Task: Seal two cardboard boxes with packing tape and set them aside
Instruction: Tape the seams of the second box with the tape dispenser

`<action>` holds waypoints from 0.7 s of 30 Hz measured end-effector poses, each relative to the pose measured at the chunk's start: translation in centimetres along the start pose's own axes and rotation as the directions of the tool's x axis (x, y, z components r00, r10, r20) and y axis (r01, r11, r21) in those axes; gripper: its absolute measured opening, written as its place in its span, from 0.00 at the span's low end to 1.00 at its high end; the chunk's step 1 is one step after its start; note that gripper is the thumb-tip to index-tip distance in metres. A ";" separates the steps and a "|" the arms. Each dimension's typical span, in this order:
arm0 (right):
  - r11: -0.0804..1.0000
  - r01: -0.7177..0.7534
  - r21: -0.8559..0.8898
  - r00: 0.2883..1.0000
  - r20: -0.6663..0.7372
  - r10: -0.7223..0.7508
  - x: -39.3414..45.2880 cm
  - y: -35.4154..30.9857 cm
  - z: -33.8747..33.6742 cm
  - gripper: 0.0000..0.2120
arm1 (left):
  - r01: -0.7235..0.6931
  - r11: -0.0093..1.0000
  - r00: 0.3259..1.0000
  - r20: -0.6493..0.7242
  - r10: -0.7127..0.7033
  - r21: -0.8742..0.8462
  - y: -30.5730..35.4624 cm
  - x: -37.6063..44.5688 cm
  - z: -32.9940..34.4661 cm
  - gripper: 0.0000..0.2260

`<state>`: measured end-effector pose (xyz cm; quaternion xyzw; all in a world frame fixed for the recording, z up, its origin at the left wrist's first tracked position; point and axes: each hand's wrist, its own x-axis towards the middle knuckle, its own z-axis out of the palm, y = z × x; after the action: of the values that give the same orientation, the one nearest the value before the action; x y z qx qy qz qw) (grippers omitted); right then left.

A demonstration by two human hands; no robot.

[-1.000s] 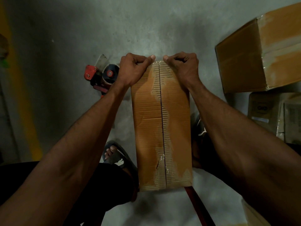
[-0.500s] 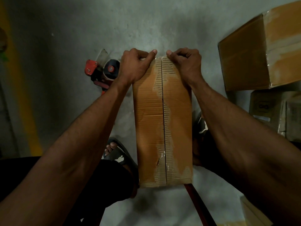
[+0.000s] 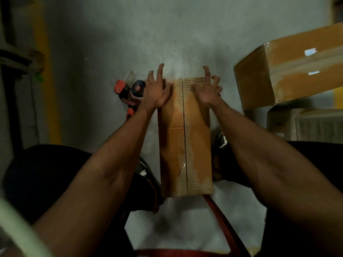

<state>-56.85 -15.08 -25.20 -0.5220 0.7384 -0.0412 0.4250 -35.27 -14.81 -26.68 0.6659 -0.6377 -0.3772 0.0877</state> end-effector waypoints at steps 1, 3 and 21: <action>1.000 0.016 0.005 1.000 -0.011 -0.016 -2.0 0.4 0.7 0.39 | -0.036 0.998 0.999 -0.010 0.035 -0.055 -0.3 -2.0 0.1 0.35; 0.999 0.033 -0.024 0.999 -0.019 -0.033 -6.0 1.2 2.2 0.42 | -0.112 0.988 0.993 0.032 0.116 -0.106 -1.6 -5.6 0.8 0.36; 0.952 -0.062 0.298 0.997 -0.035 0.075 -18.1 5.2 4.3 0.44 | 0.224 0.894 0.966 0.208 -0.152 -0.388 2.9 -17.0 0.8 0.47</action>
<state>-56.08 3.52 -20.01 -0.4252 0.7510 -0.1489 0.4827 -36.38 0.57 -18.90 0.6564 -0.4824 -0.5648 0.1322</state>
